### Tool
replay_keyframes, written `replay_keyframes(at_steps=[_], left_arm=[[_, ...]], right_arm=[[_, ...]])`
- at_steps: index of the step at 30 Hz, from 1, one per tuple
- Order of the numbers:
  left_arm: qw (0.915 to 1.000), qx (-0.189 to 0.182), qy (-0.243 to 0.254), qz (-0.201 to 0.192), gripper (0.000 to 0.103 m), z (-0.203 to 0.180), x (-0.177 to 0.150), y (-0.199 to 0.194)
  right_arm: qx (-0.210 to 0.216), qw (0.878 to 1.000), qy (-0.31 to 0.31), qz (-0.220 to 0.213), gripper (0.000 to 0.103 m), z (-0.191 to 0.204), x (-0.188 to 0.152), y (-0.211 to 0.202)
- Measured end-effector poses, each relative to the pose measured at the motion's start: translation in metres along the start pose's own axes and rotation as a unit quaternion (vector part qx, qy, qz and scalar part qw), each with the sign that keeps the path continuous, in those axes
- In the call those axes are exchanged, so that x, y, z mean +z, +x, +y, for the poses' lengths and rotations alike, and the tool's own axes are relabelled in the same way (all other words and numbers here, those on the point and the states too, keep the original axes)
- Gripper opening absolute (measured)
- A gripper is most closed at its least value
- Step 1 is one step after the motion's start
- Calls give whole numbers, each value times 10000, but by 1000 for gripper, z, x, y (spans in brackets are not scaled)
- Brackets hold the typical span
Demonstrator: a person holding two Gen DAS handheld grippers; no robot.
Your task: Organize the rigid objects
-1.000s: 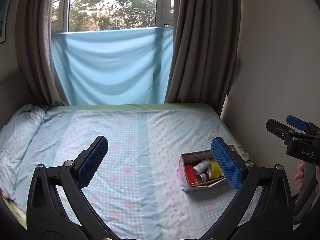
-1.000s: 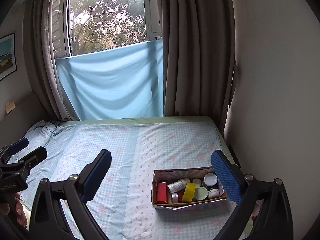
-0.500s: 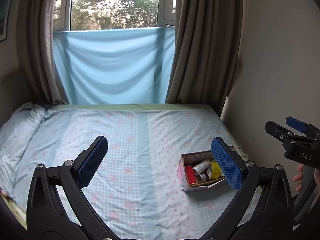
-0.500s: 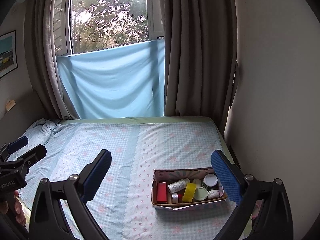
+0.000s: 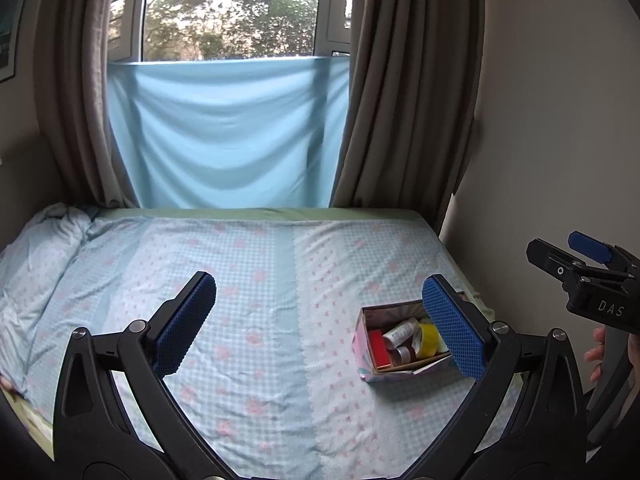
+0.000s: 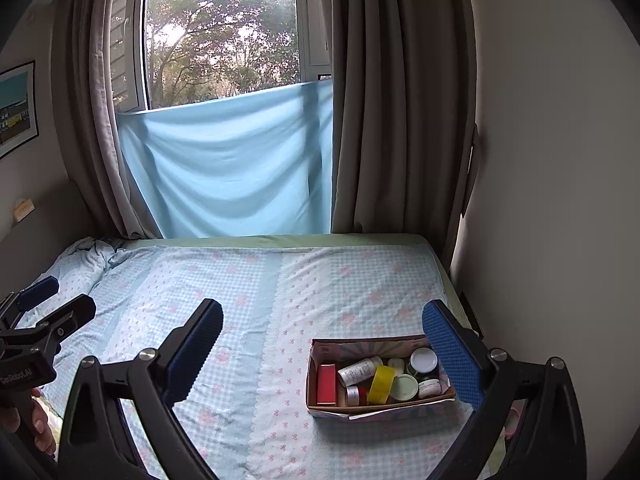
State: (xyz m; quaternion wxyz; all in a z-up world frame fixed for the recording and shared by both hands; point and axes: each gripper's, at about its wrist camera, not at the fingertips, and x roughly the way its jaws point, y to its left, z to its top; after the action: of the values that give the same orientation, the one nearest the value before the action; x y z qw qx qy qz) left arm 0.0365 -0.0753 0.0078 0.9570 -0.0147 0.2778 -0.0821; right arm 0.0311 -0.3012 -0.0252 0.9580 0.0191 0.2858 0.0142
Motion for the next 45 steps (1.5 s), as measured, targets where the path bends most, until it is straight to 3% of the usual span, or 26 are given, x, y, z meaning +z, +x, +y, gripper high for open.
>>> replay_keyframes(at_steps=[26, 34, 45], left_arm=[[10000, 28, 64, -42, 103, -7, -1, -1], [9993, 324, 128, -150, 103, -6, 0, -1], [9995, 167, 28, -279, 103, 3, 1, 1]], right_arm=[[22, 10000, 11, -9, 100, -2, 1, -1], [21, 10000, 19, -14, 100, -2, 1, -1], [-19, 10000, 65, 43, 100, 1, 4, 5]])
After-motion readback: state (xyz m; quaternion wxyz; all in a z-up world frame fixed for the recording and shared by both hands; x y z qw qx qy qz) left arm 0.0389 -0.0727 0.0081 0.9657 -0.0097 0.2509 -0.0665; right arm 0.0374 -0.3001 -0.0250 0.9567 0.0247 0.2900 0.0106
